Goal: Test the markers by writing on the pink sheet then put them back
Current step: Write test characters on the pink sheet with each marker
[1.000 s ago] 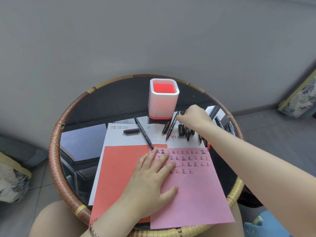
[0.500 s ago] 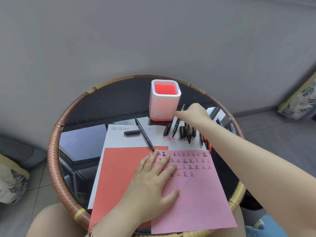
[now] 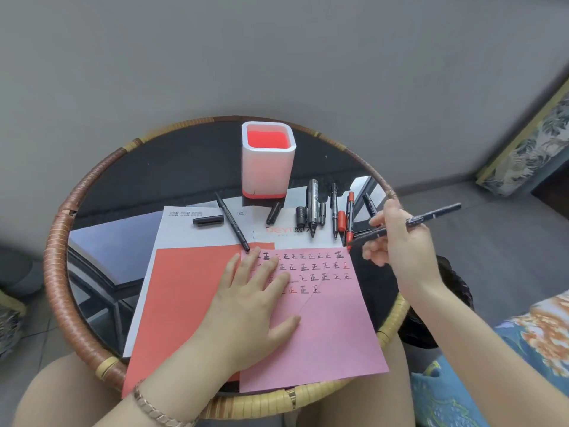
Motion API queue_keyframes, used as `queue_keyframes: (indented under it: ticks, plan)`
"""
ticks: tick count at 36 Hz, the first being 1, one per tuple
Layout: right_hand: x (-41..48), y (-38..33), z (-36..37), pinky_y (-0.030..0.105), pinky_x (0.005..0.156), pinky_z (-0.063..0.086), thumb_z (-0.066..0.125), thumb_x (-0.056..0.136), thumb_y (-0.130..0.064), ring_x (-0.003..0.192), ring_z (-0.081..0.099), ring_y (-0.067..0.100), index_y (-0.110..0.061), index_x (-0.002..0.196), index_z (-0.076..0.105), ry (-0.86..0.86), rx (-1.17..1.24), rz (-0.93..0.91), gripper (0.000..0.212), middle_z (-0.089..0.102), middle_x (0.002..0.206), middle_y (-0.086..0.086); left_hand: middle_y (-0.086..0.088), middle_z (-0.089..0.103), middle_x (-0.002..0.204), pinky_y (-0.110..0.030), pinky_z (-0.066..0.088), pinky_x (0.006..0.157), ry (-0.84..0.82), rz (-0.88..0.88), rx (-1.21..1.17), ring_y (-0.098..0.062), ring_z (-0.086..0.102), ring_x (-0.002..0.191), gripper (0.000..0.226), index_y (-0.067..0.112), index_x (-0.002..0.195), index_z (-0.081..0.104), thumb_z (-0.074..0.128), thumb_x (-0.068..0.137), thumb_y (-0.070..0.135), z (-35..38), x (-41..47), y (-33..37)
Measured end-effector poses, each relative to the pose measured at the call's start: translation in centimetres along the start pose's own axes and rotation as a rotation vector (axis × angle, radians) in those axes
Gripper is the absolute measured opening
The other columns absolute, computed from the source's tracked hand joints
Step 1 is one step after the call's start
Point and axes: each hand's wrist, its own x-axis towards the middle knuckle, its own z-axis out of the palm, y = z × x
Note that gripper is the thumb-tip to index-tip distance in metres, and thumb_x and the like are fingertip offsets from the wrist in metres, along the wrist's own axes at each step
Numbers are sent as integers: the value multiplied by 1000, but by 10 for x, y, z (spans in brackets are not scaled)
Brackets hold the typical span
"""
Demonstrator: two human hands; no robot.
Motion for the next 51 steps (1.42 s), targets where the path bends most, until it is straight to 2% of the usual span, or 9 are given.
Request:
queue_keyframes:
  ticks: [3,6,11,15,19,26,31,40,51]
  plan:
    - [-11,7,2,18,45,51,40,95,-31,54,68,16,-12,79,61,-93,36,-15,32,70,59,3,-9,63,116,-45,20,101,13,6,13,-36,49,121,60,22,108,65,39,72,62,-1,4,7]
    - [-17,14,6,22,56,55,41,96,-25,61,69,15,-9,87,62,-147,96,34,28,71,71,6,-13,58,124,-44,15,104,-9,32,-36,-39,44,125,58,29,120,57,39,74,61,-1,6,12]
    - [-20,29,13,27,60,57,42,96,-21,69,69,14,-17,87,63,-164,58,28,23,69,81,9,-13,43,142,-42,17,112,-5,171,-39,-36,38,130,49,42,131,41,38,82,44,5,5,16]
    - [-23,36,19,24,57,55,54,90,-22,61,68,13,-17,76,64,-113,-26,-17,18,69,66,1,-9,54,133,-44,25,107,-18,222,0,-37,47,124,42,47,121,52,36,83,36,8,5,19]
    - [-26,41,23,25,52,51,64,84,-26,46,63,17,-13,62,61,-23,-44,-10,26,65,50,4,-9,54,134,-44,21,100,-13,216,-17,-39,45,125,42,45,122,52,36,85,33,11,5,18]
    - [-29,51,29,20,43,43,67,82,-27,33,50,11,-12,51,50,105,-91,-6,38,54,35,0,-11,53,135,-45,20,101,0,197,-64,-41,44,126,41,44,122,51,34,87,34,14,6,19]
    - [-28,59,29,30,58,45,66,79,-21,35,49,8,-14,44,47,142,-230,-87,40,50,32,-1,-11,54,133,-44,20,101,13,200,-78,-41,46,124,40,42,119,56,34,86,34,12,6,19]
    - [-26,64,30,27,56,41,64,76,-14,37,48,8,-21,40,48,131,-238,-116,40,51,33,-6,-11,54,133,-46,20,100,24,195,-106,-41,44,125,39,43,121,54,35,87,34,13,6,19]
    - [-26,64,31,24,55,41,65,75,-11,41,49,10,-14,43,49,129,-284,-148,36,52,37,-5,-11,53,134,-45,20,101,20,188,-125,-41,44,126,38,43,122,50,34,88,34,12,5,20]
